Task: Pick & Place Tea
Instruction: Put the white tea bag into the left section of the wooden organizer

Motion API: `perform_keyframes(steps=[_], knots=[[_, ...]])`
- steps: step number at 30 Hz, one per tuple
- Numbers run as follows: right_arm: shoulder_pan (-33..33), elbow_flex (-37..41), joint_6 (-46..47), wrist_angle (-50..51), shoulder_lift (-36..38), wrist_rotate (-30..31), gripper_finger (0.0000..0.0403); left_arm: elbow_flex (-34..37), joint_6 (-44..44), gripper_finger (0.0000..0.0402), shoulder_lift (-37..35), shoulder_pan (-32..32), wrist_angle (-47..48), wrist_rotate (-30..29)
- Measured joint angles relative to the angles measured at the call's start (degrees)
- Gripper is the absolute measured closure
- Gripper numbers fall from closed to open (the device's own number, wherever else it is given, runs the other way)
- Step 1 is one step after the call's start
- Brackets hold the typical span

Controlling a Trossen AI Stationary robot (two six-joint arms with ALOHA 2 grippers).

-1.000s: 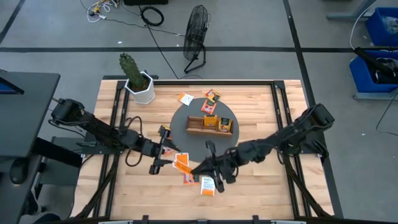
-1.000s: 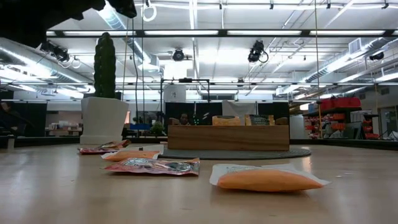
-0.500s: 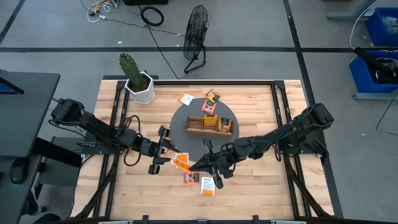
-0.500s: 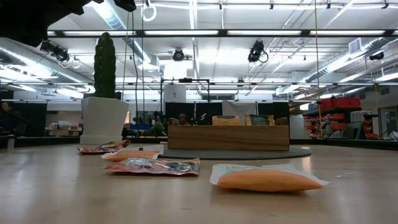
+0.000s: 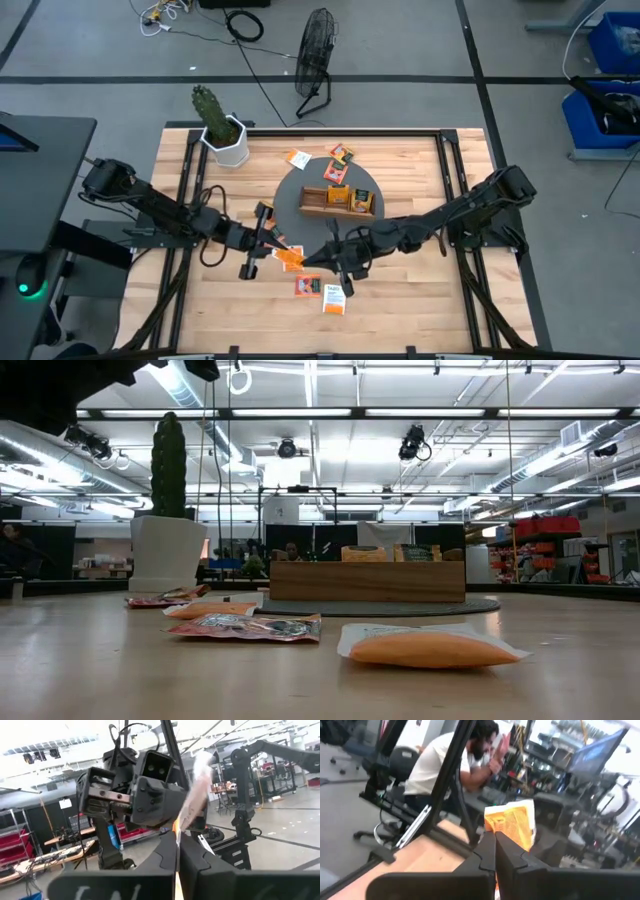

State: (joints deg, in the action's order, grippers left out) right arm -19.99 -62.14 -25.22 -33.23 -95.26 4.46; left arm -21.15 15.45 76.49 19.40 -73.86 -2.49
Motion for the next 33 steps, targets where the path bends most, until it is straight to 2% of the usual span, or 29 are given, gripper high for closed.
perform_keyframes(steps=[4,10,13,20,24,27,33], knots=[[-0.3,0.0,3.9,6.9,0.3,3.5,0.039,0.0,-1.3,0.0399,0.0,0.0,5.2,-4.5],[-1.6,0.0,11.0,20.5,3.1,15.8,0.035,0.0,-5.1,0.04,0.0,0.0,13.9,-12.4],[-1.9,0.0,15.8,26.5,5.7,19.2,0.0325,0.0,-7.4,0.04,0.0,0.0,18.5,-14.4],[-0.6,0.0,29.5,39.6,10.9,18.6,0.026,0.0,-12.7,0.04,0.0,0.0,27.6,-21.0],[2.5,0.0,32.3,41.7,10.8,13.9,0.0233,-0.1,-17.4,0.04,0.0,-1.4,28.3,-22.1],[4.5,0.0,31.9,41.6,10.4,11.1,0.0226,-1.8,-20.6,0.0401,0.0,-2.8,33.3,-21.9],[7.6,-3.7,31.1,45.8,10.3,7.9,0.0231,-8.9,-23.8,0.0401,0.0,-4.9,50.8,-21.7]])
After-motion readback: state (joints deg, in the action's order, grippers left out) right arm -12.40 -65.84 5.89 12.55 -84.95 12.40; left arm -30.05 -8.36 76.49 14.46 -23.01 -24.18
